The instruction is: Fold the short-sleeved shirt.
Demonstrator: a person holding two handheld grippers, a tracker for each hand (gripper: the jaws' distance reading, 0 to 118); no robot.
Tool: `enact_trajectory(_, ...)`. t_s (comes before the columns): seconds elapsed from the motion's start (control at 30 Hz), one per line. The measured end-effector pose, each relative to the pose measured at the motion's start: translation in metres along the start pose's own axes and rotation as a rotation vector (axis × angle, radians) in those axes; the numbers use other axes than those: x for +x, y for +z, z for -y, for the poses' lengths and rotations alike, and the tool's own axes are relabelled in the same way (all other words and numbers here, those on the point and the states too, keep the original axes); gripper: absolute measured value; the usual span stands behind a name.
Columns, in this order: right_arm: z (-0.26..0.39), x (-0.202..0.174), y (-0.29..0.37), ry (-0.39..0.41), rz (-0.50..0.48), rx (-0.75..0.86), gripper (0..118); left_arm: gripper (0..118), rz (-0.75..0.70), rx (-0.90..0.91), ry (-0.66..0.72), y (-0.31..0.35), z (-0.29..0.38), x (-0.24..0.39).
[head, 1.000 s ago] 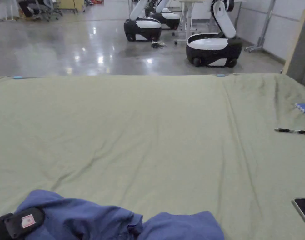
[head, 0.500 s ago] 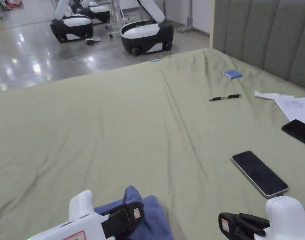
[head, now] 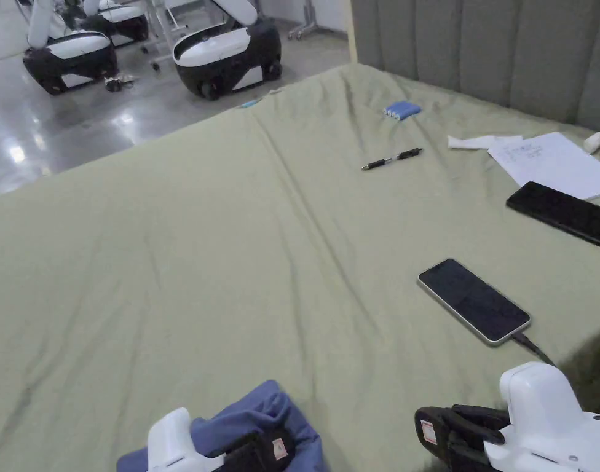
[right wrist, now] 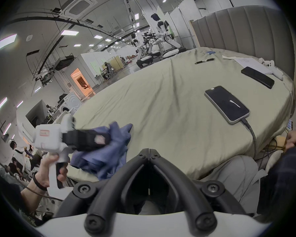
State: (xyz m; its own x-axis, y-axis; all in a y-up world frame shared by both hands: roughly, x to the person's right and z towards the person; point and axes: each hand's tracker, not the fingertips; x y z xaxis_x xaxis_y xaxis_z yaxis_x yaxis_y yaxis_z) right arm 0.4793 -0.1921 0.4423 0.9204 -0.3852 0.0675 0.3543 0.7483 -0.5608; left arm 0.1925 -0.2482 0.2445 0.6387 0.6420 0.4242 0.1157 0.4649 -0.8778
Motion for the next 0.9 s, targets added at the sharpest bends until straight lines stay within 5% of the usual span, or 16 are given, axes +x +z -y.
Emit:
enact_trajectory(0.23,-0.008,-0.017,-0.028,0.104,-0.053,-0.108,0,10,0.039,0.122,-0.013,0.03,-0.005,0.009)
enact_trajectory(0.37,-0.028,-0.045,-0.076,0.168,-0.145,-0.181,0,62,0.003,0.274,-0.067,0.093,-0.008,0.012)
enact_trajectory(0.5,-0.042,-0.065,-0.132,0.117,-0.196,-0.285,0,62,-0.016,0.34,0.053,0.146,0.002,-0.024)
enact_trajectory(0.6,-0.029,-0.066,-0.175,0.152,-0.083,-0.489,0,62,0.023,0.357,0.196,0.167,0.019,-0.065)
enact_trajectory(0.7,-0.035,-0.067,-0.171,0.085,-0.103,-0.452,0,62,0.09,0.346,0.298,0.169,0.03,-0.092)
enact_trajectory(0.8,-0.035,-0.08,-0.172,0.194,-0.069,-0.463,0,62,0.14,0.308,0.344,0.15,0.03,-0.106)
enact_trajectory(0.9,-0.035,-0.081,-0.17,0.19,-0.067,-0.46,0,62,0.084,0.233,0.332,0.124,0.022,-0.114)
